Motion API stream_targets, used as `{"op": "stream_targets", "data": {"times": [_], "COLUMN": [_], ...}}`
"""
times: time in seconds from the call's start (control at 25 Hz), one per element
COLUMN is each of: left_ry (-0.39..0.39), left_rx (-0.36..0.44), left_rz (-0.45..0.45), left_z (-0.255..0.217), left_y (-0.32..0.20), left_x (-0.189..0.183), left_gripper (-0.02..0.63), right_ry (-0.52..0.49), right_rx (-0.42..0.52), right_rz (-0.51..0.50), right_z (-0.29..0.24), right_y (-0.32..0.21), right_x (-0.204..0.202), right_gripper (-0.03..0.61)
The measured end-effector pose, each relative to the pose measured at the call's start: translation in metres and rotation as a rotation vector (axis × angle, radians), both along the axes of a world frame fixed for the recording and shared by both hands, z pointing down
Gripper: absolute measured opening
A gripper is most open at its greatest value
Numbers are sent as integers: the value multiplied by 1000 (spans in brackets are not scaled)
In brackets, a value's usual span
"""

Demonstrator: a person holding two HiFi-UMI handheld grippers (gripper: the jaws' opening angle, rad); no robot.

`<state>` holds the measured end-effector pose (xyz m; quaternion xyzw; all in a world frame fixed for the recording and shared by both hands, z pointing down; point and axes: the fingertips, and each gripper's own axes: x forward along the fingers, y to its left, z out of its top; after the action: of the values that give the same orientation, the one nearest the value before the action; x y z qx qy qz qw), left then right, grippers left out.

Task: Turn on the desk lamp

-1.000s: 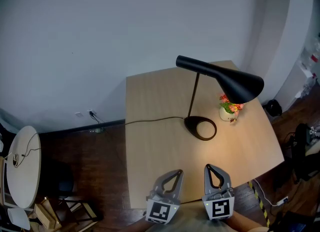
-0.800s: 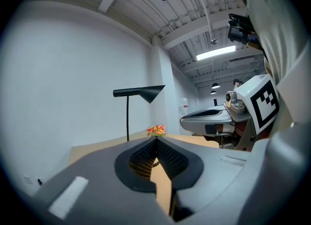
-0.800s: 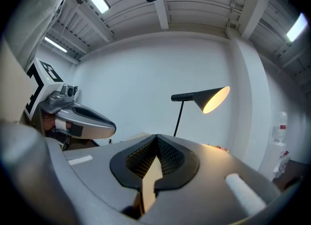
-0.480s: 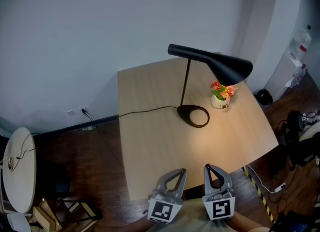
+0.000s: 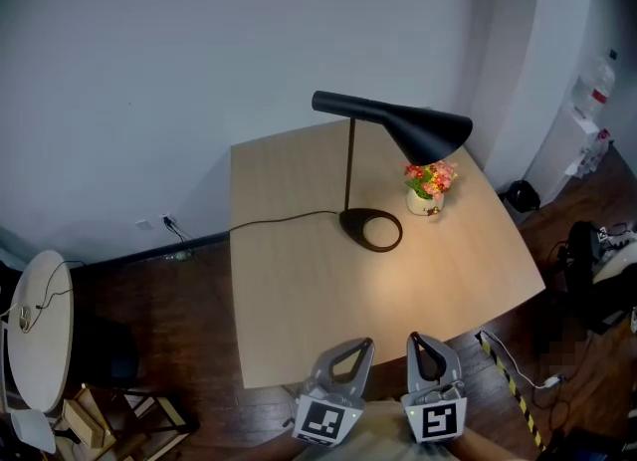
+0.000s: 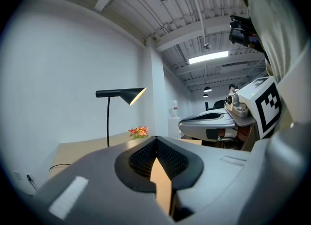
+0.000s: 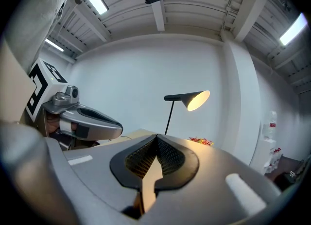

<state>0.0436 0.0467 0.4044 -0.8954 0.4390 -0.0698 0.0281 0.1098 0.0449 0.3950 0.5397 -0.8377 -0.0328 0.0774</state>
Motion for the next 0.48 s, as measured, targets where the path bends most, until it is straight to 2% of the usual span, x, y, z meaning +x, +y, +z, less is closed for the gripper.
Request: {"op": "stream_targets", "data": {"times": [0.16,0.28,0.48], "left_ry": [10,-13,-30], "left_rx": [-41,-57,-114], "left_rz": [-31,-63,-151], "left_z": [6,11,22], "left_y": [16,31,59], "left_x": [27,42,49], "left_gripper": [-2,-2,-2], "right_ry": [-11,-28,-63], "right_rx": [-7,-23,-48], "right_rz": [-23,-50,-135], "right_z": [5,12,22], "right_y": [14,27,49], "right_x": [27,44,49], "right_gripper": [0,0,0]}}
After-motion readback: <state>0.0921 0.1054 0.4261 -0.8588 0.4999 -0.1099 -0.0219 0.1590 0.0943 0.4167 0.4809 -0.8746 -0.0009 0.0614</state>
